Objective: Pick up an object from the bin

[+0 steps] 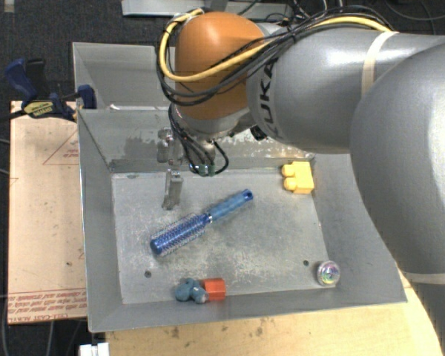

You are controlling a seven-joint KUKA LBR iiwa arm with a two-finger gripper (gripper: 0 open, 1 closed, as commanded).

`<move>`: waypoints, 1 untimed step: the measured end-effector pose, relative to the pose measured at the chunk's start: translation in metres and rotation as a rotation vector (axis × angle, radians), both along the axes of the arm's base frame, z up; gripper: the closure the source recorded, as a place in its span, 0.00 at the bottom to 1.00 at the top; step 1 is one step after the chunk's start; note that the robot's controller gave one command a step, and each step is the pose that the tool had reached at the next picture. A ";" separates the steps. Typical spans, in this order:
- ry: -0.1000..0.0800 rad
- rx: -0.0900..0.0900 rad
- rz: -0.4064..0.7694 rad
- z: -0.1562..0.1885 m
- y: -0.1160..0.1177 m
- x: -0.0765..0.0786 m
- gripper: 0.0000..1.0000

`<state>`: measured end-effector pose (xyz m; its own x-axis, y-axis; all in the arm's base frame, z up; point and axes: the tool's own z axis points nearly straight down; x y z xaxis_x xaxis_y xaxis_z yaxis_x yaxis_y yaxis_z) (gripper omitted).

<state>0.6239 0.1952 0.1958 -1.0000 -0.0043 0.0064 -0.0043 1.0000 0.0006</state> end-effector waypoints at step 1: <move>0.002 -0.002 0.142 -0.111 -0.079 -0.049 0.00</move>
Offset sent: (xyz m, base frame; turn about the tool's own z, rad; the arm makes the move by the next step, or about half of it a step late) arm -0.0462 -0.0760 -0.1065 -0.1464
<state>0.5752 0.1162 0.0845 -0.9893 -0.1456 0.0088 -0.1456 0.9893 -0.0015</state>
